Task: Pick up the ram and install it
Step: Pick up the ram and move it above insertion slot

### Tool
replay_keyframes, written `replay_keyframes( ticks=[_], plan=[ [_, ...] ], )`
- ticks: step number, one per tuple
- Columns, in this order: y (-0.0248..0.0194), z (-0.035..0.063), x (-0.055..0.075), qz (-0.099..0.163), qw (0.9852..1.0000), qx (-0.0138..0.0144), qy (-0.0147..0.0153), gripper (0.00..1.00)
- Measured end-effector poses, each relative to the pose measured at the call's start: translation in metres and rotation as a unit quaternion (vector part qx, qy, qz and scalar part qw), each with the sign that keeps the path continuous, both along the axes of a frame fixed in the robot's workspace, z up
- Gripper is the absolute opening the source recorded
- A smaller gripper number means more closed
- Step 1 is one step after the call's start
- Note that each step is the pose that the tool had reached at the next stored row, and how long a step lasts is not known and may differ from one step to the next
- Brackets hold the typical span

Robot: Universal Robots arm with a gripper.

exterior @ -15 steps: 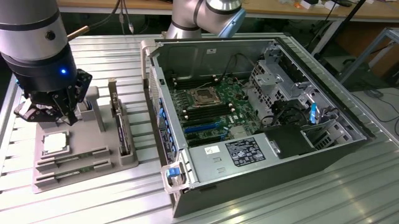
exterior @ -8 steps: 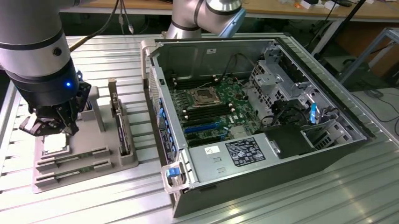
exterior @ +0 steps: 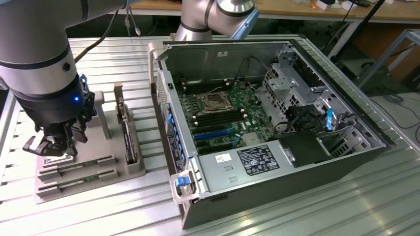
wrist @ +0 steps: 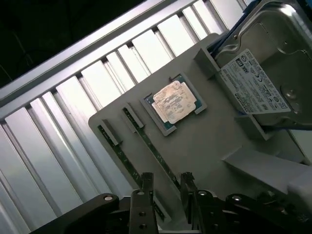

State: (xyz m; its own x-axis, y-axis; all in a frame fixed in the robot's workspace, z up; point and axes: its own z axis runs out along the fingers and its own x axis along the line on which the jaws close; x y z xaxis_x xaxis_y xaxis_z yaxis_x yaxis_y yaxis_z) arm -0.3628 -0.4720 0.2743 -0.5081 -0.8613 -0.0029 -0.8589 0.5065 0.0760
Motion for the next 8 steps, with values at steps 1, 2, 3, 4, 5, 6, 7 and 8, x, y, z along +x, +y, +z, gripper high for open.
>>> replay_keyframes(
  ticks=[1,2,3,4,5,6,7,8],
  plan=[
    [-0.0003,-0.0008,0.0,0.007,1.0,0.0,0.0,0.36],
    [-0.0007,-0.002,0.0,0.017,0.9999,0.0,0.0,0.36],
    [-0.0012,-0.0038,0.0,0.032,0.9995,0.0,0.0,0.36],
    [-0.0015,-0.0047,0.0,0.041,0.9992,0.0,0.0,0.36],
    [-0.0017,-0.0055,0.0,0.048,0.9988,0.0,0.0,0.36],
    [-0.0021,-0.0066,0.0,0.059,0.9983,0.0,0.0,0.36],
    [-0.0025,-0.0077,0.0,0.072,0.9974,0.0,0.0001,0.36],
    [-0.0031,-0.0093,0.0,0.091,0.9958,0.0,0.0,0.36]
  ],
)
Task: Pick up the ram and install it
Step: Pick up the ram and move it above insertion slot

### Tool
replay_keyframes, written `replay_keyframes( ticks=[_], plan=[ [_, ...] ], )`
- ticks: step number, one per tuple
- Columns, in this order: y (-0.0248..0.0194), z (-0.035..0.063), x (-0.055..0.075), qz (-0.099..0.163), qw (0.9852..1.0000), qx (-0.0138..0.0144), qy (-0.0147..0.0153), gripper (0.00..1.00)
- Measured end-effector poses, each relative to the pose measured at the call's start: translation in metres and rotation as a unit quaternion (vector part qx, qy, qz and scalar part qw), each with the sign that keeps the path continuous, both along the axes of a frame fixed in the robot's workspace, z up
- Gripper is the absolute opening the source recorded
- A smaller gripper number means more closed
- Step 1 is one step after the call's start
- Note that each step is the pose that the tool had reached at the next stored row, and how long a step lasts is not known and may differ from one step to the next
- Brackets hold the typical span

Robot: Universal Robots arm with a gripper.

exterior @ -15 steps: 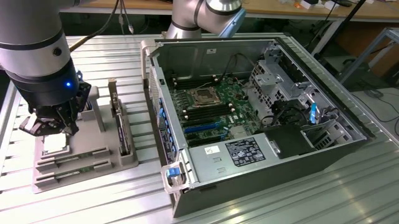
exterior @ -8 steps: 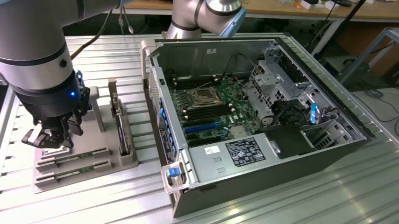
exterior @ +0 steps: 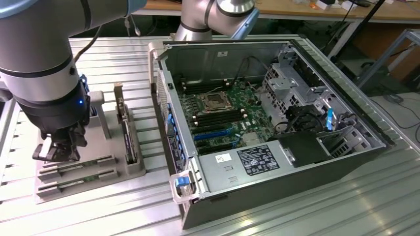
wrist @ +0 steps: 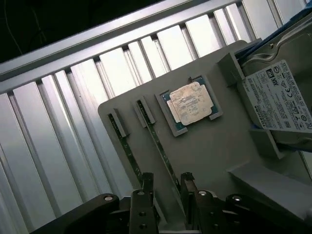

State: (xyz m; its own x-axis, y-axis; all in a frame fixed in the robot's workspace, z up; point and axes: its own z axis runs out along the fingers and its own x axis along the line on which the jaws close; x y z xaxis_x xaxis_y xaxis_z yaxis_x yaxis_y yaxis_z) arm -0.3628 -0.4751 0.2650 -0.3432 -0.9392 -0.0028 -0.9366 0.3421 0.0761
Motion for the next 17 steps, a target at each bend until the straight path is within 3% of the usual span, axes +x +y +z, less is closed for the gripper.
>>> replay_keyframes(
  ticks=[6,11,16,17],
  plan=[
    [-0.0011,-0.0038,0.0,0.049,0.9988,0.0,0.0,0.36],
    [-0.0021,-0.0072,0.0,0.094,0.9956,0.0,0.0,0.36],
    [-0.004,-0.0128,0.0,0.167,0.9859,0.0,0.0,0.36],
    [-0.0073,-0.013,0.0,0.17,0.9854,0.0,0.0,0.36]
  ],
)
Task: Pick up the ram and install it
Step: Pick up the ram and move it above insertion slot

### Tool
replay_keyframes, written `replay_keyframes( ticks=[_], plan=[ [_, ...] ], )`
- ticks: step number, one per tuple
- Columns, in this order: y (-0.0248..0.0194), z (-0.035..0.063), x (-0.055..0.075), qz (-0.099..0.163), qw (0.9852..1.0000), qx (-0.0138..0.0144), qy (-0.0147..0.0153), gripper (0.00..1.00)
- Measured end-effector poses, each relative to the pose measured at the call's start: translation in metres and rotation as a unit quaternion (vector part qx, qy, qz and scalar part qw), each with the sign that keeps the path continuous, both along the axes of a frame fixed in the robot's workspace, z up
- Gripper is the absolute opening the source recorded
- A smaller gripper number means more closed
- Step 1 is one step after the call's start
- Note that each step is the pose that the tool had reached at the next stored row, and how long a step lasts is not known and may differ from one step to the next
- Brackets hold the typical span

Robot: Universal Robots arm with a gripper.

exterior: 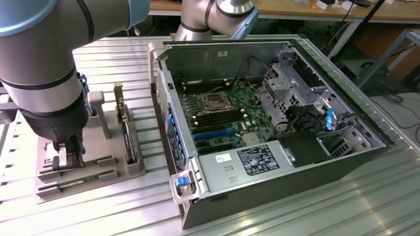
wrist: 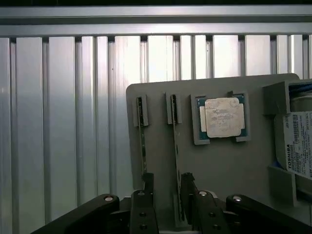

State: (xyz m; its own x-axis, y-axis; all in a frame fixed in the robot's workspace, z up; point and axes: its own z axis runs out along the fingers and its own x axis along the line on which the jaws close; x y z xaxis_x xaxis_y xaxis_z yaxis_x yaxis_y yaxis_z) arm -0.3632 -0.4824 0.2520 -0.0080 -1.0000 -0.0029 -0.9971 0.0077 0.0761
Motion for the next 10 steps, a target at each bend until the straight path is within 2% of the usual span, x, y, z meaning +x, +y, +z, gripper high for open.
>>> replay_keyframes(
  ticks=[2,4,10],
  plan=[
    [-0.0069,-0.0005,-0.001,0.002,1.0,0.0,-0.0001,0.36],
    [-0.02,-0.0041,-0.002,0.007,1.0,0.0002,-0.0009,0.36],
    [-0.0205,-0.016,-0.003,0.036,0.9993,0.0002,-0.0024,0.36]
  ],
)
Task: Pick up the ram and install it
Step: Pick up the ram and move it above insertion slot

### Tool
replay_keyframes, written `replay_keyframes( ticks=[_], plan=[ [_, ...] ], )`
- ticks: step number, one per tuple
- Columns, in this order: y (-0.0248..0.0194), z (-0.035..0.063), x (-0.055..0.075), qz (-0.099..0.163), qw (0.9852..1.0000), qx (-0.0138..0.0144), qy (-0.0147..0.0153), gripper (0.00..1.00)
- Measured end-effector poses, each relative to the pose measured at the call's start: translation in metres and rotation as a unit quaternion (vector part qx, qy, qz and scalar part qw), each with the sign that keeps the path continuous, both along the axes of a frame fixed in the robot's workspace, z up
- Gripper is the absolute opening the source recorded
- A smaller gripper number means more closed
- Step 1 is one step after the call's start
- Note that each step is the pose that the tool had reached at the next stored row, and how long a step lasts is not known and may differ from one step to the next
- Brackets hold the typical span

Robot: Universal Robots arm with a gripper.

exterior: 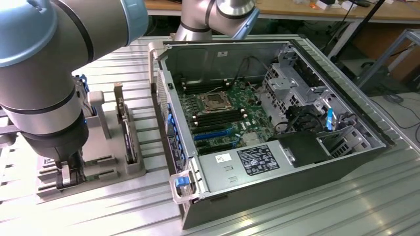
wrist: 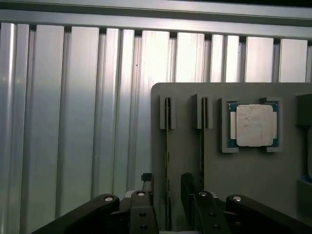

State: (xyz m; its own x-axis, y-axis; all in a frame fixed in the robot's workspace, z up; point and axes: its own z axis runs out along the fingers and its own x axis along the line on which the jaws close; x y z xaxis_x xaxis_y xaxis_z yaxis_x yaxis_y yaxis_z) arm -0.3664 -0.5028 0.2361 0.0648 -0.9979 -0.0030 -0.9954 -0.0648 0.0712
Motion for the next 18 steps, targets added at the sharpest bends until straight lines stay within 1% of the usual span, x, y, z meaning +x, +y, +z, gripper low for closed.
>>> replay_keyframes(
  ticks=[4,6,7,8,9,10,11,12,16,18],
  plan=[
    [0.0,-0.0037,0.0,0.02,0.9998,0.0,-0.0011,0.36],
    [0.0,-0.0052,0.0,0.029,0.9996,-0.0001,-0.0026,0.36],
    [0.0,-0.0056,0.0,0.032,0.9995,-0.0002,-0.0042,0.36],
    [0.0001,-0.0056,0.0,0.033,0.9994,-0.0002,-0.0066,0.36],
    [0.0,-0.0058,0.0,0.033,0.9994,-0.0002,-0.0068,0.36],
    [0.0,-0.0064,0.0,0.033,0.9994,-0.0009,-0.0114,0.36],
    [0.0,-0.0077,-0.001,0.033,0.9993,-0.0013,-0.0151,0.36],
    [0.0,-0.0096,-0.001,0.033,0.9993,-0.0012,-0.0162,0.36],
    [0.0,-0.0161,-0.001,0.033,0.9993,-0.0014,-0.0182,0.36],
    [0.0,-0.0186,-0.001,0.033,0.9992,-0.0015,-0.0199,0.36]
  ],
)
